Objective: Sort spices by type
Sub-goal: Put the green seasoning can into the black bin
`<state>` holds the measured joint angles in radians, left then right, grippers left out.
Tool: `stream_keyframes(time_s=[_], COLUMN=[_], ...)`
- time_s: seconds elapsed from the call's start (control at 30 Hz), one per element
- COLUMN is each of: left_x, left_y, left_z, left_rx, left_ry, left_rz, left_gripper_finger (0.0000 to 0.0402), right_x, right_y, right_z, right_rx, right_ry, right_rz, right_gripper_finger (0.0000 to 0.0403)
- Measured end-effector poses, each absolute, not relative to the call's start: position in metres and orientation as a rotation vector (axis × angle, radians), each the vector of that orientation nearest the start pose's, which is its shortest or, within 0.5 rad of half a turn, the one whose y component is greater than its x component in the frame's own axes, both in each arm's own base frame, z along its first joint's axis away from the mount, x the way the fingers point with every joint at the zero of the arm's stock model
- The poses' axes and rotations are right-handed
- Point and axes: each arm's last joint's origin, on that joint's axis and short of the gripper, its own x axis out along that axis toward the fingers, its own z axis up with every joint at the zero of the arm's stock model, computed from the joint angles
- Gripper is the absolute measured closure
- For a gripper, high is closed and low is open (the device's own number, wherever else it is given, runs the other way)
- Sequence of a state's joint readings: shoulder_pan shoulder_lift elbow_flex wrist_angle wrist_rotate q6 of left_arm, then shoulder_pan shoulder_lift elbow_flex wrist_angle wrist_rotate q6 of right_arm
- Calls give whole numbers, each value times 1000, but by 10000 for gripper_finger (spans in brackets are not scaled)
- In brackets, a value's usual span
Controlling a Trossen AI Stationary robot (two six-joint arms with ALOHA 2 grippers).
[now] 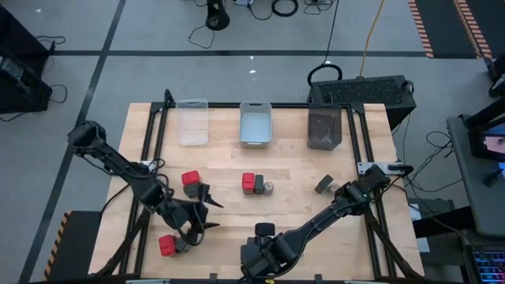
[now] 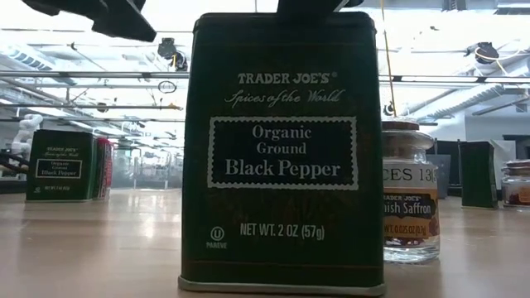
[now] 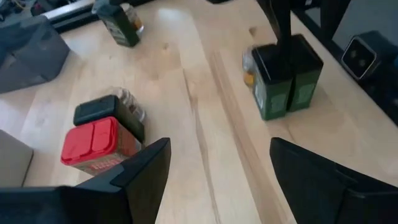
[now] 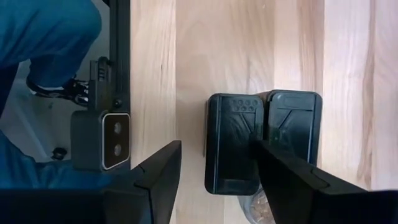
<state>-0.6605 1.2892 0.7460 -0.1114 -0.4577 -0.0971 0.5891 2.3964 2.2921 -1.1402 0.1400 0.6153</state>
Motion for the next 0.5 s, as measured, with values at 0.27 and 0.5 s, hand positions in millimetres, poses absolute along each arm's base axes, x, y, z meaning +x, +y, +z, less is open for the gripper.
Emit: stream_keyframes(time_s=[0.27,0.5], left_x=[216,216], left_y=[-152,-151], left_z=[222,224], left_rx=[262,286], left_ry=[566,557], left_rz=[-169,-172], left_gripper_finger=[121,120], right_x=[418,419], right_y=[266,267], right_z=[225,225], right_rx=[90,112], right_ry=[1214,1228], right_rz=[7,47], right_gripper_finger=[209,209])
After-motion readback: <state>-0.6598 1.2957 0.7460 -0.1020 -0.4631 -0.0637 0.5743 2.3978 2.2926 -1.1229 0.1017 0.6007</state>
